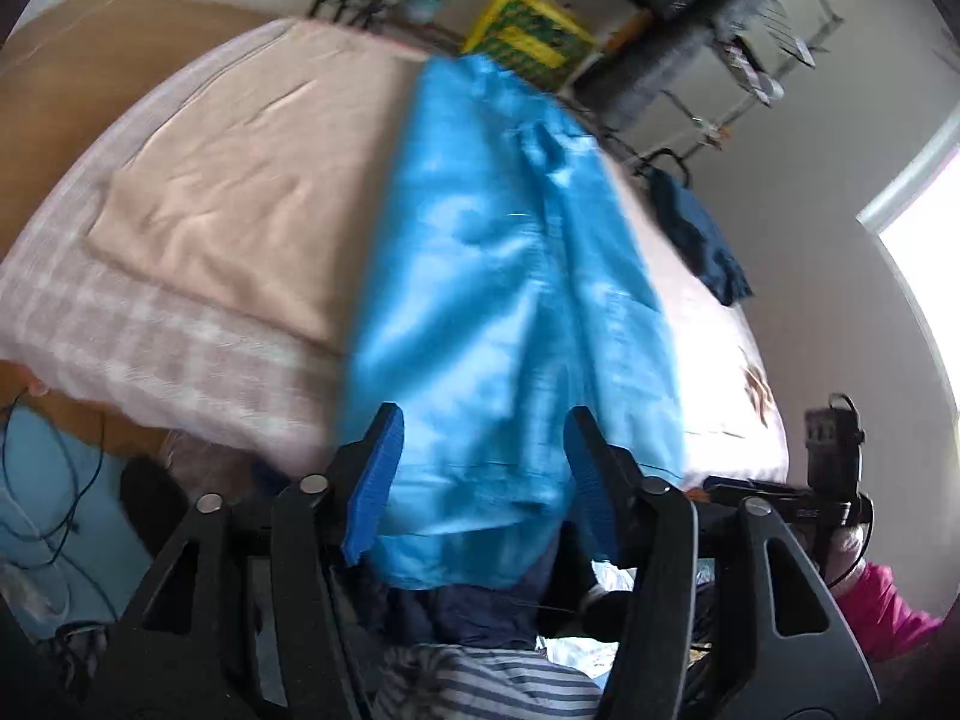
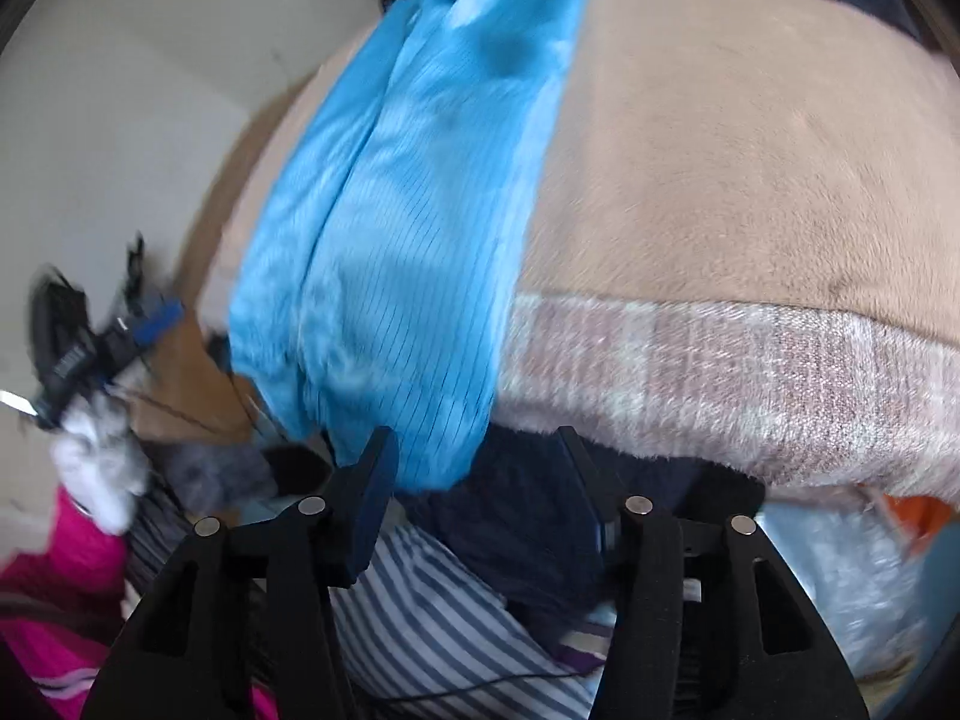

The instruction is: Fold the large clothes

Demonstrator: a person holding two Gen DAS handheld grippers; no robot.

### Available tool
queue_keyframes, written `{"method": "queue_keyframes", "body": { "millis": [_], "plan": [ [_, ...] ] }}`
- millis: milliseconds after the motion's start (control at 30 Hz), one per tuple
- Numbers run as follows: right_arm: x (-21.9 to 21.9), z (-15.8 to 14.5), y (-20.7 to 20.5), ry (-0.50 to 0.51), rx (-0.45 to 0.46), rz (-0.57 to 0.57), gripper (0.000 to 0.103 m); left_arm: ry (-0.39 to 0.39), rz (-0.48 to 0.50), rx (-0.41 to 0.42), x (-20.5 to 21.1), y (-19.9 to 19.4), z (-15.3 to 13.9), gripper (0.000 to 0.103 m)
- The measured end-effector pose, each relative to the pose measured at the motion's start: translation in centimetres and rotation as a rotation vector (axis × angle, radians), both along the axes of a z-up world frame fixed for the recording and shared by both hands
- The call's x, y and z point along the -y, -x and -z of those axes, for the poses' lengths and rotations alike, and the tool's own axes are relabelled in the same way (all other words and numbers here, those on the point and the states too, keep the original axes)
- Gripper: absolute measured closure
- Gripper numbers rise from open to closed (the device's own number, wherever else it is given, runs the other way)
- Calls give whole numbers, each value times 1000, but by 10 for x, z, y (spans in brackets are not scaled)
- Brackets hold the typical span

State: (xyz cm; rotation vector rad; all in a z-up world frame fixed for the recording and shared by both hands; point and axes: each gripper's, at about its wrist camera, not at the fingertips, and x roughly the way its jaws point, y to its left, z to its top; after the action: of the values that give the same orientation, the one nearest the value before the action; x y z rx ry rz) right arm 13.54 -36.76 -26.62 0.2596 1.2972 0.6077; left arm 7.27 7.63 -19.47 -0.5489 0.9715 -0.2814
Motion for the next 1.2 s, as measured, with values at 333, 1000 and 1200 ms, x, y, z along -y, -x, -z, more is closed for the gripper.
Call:
{"method": "queue_keyframes", "body": {
  "millis": [333, 1000, 1200],
  "plan": [
    [-21, 35, -18, -164, -131, -31, 50, 245, -4, -213, -31, -23, 74, 46],
    [-15, 44, -29, -221, -203, -99, 69, 333, 62, -253, -34, -11, 87, 57],
    [-16, 42, -33, -265, -219, -118, 69, 324, 115, -273, -15, -15, 102, 53]
  ]
}}
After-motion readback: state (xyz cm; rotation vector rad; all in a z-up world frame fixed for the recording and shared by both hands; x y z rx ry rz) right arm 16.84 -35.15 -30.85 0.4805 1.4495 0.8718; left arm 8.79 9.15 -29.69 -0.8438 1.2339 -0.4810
